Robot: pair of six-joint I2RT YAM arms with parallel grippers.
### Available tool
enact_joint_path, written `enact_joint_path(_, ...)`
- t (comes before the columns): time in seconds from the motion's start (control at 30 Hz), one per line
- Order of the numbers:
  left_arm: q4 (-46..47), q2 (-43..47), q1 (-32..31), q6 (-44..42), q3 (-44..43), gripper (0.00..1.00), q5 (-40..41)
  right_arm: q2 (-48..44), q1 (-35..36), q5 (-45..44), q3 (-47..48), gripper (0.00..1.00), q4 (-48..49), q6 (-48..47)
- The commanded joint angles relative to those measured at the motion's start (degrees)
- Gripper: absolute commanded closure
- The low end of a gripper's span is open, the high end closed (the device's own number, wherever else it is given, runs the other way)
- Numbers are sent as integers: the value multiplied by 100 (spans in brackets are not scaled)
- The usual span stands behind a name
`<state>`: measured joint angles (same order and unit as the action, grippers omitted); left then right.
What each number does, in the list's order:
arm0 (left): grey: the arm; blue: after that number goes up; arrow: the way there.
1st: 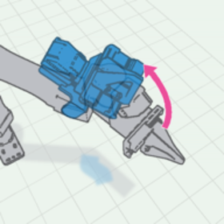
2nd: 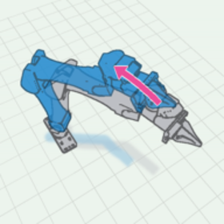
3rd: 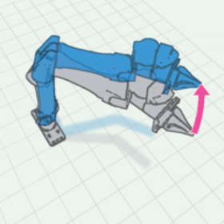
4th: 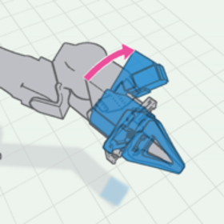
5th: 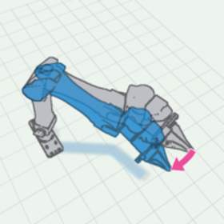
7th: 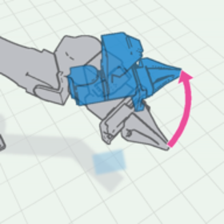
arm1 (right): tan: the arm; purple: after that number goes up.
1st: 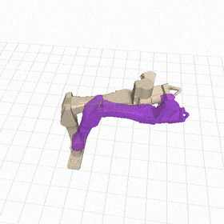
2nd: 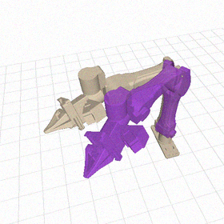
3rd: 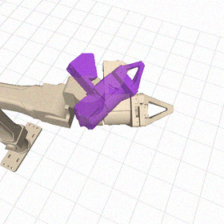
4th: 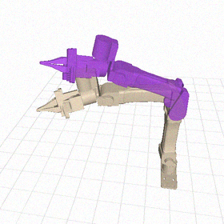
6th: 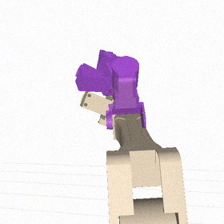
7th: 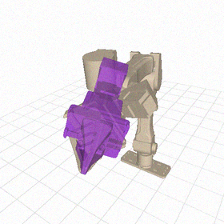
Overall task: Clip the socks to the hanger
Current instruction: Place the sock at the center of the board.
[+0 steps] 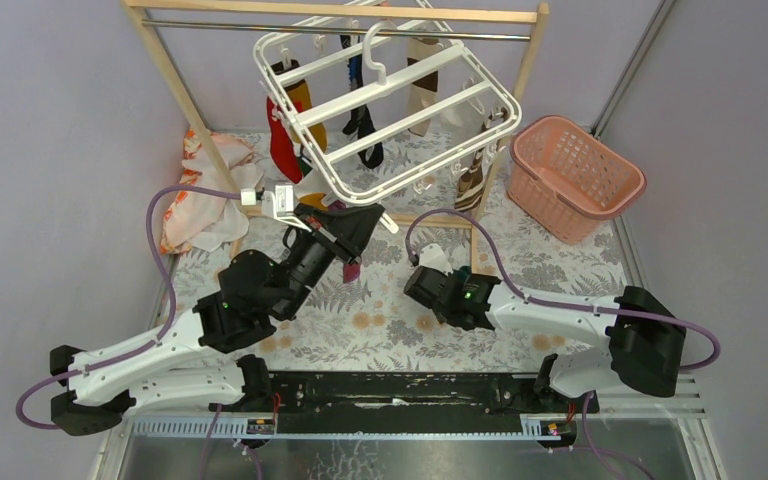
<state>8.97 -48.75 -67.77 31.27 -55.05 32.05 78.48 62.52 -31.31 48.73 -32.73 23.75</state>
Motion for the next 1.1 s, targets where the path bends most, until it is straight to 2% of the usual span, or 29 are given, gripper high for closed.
enact_joint_path(0.0, -463, 56, -37, -68, 103, 100, 0, -143, 36, 1104, -162, 100, 1572, 194)
enact_joint_path(0.13, -484, 69, -35, -59, 108, 100, 20, -203, 37, 1838, -333, 100, 2286, 241)
enact_joint_path(0.3, -457, 71, -35, -33, 126, 100, 3, 357, 32, 2571, -402, 100, 2739, 443)
enact_joint_path(0.33, -457, 72, -37, -37, 126, 100, 9, 429, 31, 2729, -480, 91, 2928, 515)
enact_joint_path(0.4, -477, 85, -35, -33, 126, 100, 4, 461, 33, 2874, -652, 61, 3211, 653)
enact_joint_path(0.43, -483, 85, -35, -34, 132, 100, 9, 452, 33, 2903, -696, 50, 3361, 657)
enact_joint_path(0.5, -506, 62, -35, -42, 113, 100, 10, 370, 35, 2740, -678, 40, 3321, 659)
enact_joint_path(0.67, -554, -82, -35, -79, -3, 100, -79, -347, 30, 2171, -930, 37, 3082, 1024)
enact_joint_path(0.8, -462, -166, -35, -77, 6, 100, -123, -766, 32, 2832, -1089, 36, 3502, 1118)
enact_joint_path(0.97, -420, -208, -35, -60, 19, 100, -181, -842, 35, 3766, -1110, 38, 3853, 1213)
enact_joint_path(1.07, -406, -143, -35, -64, 38, 100, -180, -844, 41, 3572, -1044, 38, 3438, 1169)
